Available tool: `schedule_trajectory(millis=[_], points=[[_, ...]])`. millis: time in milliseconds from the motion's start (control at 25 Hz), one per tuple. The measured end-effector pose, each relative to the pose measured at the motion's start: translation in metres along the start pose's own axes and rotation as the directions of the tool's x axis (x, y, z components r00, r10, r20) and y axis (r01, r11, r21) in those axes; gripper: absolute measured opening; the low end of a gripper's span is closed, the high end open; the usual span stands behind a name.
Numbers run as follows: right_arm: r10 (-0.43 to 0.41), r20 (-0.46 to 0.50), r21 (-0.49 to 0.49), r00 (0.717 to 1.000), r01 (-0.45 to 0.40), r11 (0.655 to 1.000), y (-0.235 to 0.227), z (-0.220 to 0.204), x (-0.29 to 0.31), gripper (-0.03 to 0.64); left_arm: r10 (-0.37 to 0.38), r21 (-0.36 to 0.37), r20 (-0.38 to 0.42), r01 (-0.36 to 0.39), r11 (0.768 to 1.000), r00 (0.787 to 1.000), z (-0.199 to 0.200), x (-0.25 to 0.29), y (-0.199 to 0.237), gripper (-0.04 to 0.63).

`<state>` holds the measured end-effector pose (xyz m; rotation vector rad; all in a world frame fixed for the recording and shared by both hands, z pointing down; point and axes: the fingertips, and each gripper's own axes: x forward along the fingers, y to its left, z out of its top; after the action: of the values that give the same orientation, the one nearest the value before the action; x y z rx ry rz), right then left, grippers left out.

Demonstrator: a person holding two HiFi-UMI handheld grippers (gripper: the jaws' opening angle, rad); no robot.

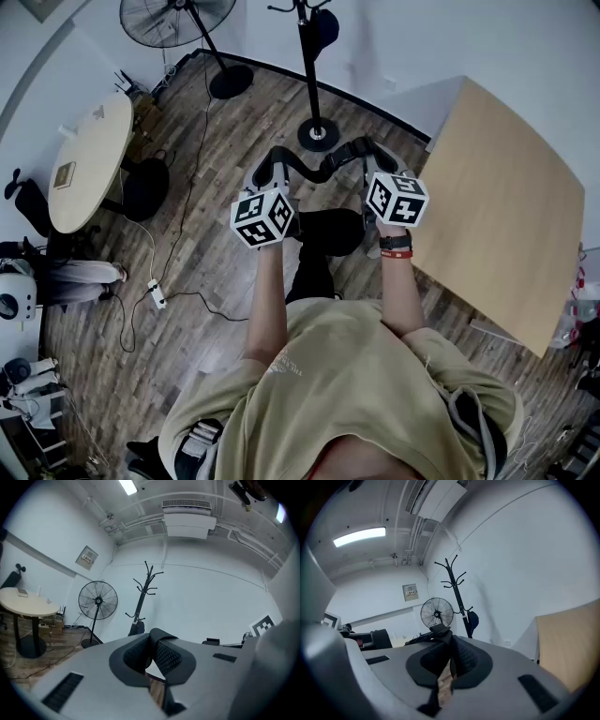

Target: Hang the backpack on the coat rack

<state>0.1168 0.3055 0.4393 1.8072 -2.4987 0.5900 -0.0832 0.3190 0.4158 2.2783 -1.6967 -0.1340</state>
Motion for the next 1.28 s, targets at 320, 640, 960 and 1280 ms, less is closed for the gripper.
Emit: schedule_trajectory(millis=[320,640,960,1280], points=[[-0.009,-0.017,0.004,1.000,0.009,1.000,-0.006,0.019,0.097,0.018,-0.012,-0.018,-0.019,0.012,1.000,1.000,0.016,0.091,0.047,0.025],[-0.048,0.001,0.047,0.999,0.048,0.998,-0.034,0.057,0.189,0.018,-0.057,0.003,-0.050,0.057,0.998,0.997,0.041,0.196,0.071,0.025],[-0.087,-0.015,0.064,0.996,0.088,0.994,-0.043,0.087,0.278,0.018,-0.075,-0.014,-0.051,0.075,0.997,0.996,0.067,0.287,0.111,0.025],[-0.098,-0.047,0.043,0.994,0.100,0.994,-0.030,0.097,0.384,0.020,-0.087,-0.035,-0.065,0.085,0.996,0.994,0.082,0.368,0.165,0.025]])
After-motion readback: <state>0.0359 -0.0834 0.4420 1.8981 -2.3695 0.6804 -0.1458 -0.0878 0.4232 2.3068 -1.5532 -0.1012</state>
